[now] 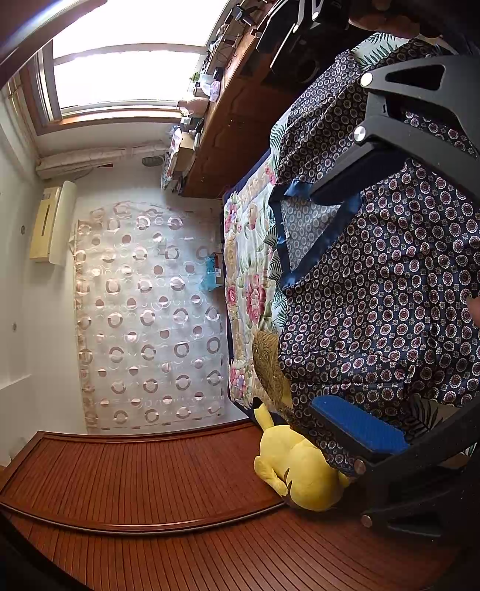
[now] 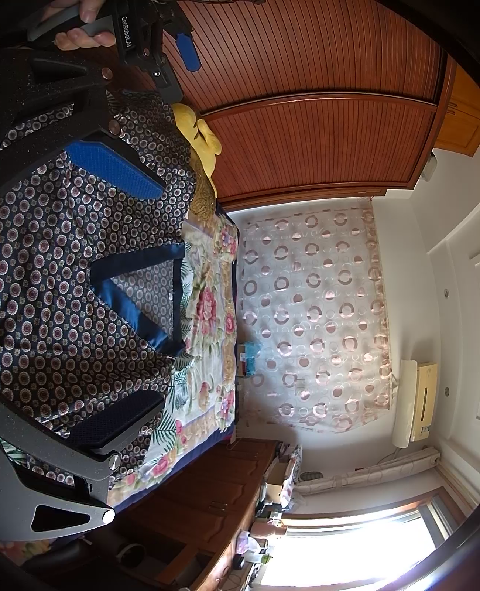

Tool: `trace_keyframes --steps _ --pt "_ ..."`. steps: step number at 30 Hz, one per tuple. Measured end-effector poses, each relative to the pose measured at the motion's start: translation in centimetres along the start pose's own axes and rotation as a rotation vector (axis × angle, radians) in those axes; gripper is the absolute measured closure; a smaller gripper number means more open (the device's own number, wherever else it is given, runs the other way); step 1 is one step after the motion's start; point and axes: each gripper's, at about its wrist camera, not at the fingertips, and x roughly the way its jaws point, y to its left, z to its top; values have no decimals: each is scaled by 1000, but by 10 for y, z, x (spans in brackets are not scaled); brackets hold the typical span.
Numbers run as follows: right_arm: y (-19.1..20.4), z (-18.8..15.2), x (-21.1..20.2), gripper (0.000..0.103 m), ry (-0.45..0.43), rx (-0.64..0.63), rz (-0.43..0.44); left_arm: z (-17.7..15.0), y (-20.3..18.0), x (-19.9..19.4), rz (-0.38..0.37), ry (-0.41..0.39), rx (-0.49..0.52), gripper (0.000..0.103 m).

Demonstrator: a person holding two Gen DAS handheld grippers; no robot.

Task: Fold small clothes

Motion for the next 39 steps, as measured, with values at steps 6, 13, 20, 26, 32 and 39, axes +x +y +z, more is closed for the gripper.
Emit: trace_keyframes --steps 6,13,20,26,32,39 --pt "0 0 0 0 -2 -2 -1 3 -1 -2 1 -3 1 0" --pt "2 0 -1 0 -2 -4 0 10 -2 -7 1 -6 2 0" --pt "3 0 0 0 0 -4 2 11 -2 -9 1 -7 1 0" --pt "2 -2 4 0 10 -4 7 5 3 -6 2 5 -4 0" --pt "3 -7 13 0 36 -10 36 -9 24 4 7 32 -23 0" --pt "8 -10 26 0 70 -18 80 -22 52 16 45 73 -42 0"
